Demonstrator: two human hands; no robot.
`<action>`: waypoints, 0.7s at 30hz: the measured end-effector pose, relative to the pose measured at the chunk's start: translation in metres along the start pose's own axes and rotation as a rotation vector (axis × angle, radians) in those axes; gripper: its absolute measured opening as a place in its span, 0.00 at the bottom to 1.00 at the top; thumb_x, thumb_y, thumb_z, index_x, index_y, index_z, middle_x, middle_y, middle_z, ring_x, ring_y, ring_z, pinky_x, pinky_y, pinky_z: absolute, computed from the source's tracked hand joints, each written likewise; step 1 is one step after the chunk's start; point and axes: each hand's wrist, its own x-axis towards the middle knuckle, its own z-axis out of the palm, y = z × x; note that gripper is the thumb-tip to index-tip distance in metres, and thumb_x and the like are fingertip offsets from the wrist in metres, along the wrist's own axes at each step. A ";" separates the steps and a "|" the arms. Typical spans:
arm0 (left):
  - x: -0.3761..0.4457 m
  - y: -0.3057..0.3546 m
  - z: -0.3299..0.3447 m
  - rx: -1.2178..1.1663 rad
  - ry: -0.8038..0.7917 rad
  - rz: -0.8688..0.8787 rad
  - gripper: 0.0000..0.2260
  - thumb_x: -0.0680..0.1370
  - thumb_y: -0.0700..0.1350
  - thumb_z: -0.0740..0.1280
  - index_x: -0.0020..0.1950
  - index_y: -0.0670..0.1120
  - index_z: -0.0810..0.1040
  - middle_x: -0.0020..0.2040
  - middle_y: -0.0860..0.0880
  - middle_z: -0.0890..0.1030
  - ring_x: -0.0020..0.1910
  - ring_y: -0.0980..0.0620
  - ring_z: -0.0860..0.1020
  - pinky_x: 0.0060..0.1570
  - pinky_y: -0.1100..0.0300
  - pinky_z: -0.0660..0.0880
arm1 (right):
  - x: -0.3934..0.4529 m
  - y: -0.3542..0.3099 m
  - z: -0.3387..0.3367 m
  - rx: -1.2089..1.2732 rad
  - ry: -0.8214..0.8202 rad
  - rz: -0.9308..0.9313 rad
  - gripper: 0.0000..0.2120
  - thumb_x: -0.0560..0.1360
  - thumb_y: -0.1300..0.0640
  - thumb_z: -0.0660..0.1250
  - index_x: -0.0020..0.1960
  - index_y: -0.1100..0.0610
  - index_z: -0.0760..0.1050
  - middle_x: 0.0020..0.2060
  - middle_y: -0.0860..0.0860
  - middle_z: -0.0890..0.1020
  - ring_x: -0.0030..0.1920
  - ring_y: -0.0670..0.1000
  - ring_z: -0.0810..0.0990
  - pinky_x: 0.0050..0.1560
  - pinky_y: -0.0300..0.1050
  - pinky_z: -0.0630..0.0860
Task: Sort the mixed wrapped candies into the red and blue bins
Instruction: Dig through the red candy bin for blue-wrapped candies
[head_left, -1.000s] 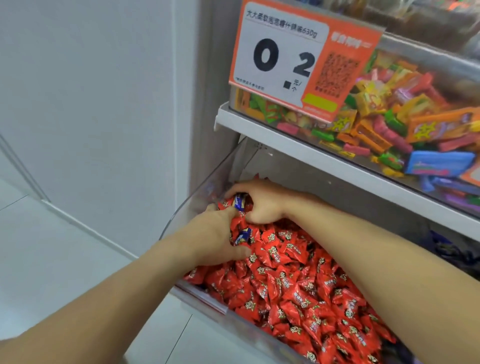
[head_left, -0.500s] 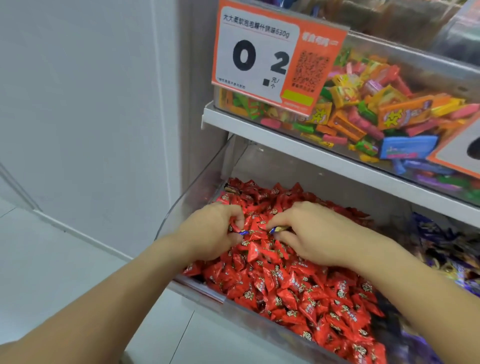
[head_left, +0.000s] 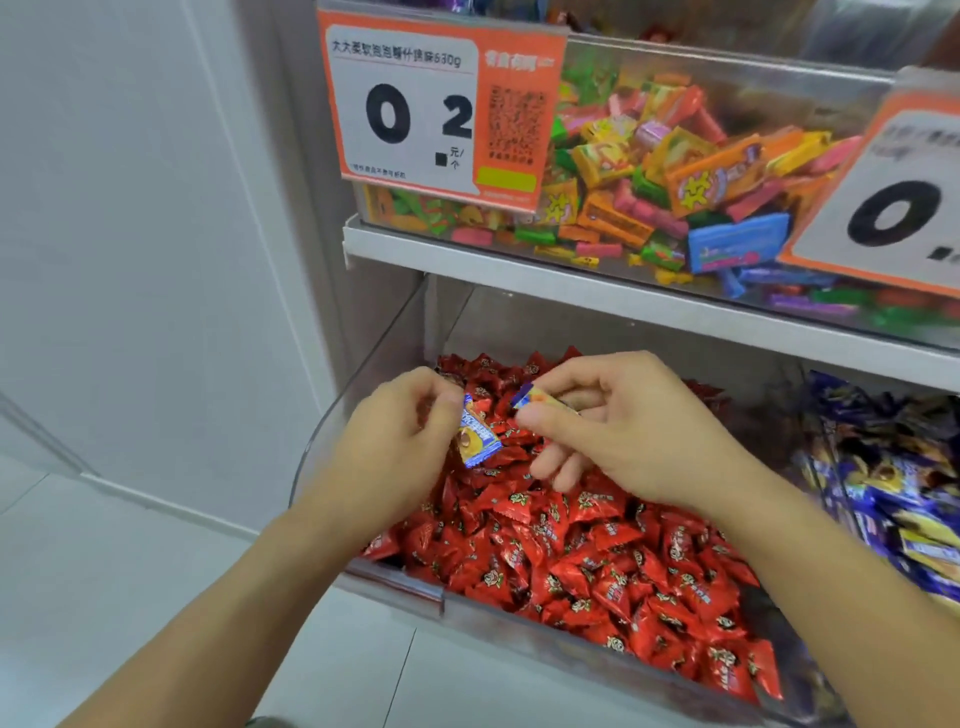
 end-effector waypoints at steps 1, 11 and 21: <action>0.000 0.003 0.003 -0.038 0.041 -0.021 0.09 0.81 0.48 0.62 0.42 0.50 0.78 0.38 0.53 0.82 0.34 0.55 0.76 0.36 0.63 0.71 | 0.001 -0.001 0.006 0.071 0.009 0.021 0.04 0.78 0.59 0.70 0.52 0.57 0.81 0.35 0.57 0.86 0.34 0.56 0.86 0.43 0.53 0.84; -0.005 0.013 0.013 -0.502 -0.076 -0.285 0.09 0.82 0.47 0.63 0.51 0.42 0.74 0.32 0.49 0.82 0.34 0.50 0.84 0.34 0.57 0.79 | 0.003 0.012 0.032 0.057 0.205 0.012 0.07 0.73 0.51 0.76 0.45 0.53 0.81 0.32 0.50 0.85 0.33 0.50 0.85 0.37 0.50 0.83; -0.016 -0.010 -0.001 -0.120 -0.170 -0.291 0.03 0.80 0.48 0.67 0.47 0.51 0.78 0.35 0.54 0.80 0.29 0.61 0.78 0.29 0.68 0.72 | 0.092 0.011 -0.008 -0.502 0.062 0.084 0.09 0.76 0.53 0.71 0.56 0.47 0.79 0.48 0.41 0.81 0.52 0.45 0.79 0.53 0.39 0.73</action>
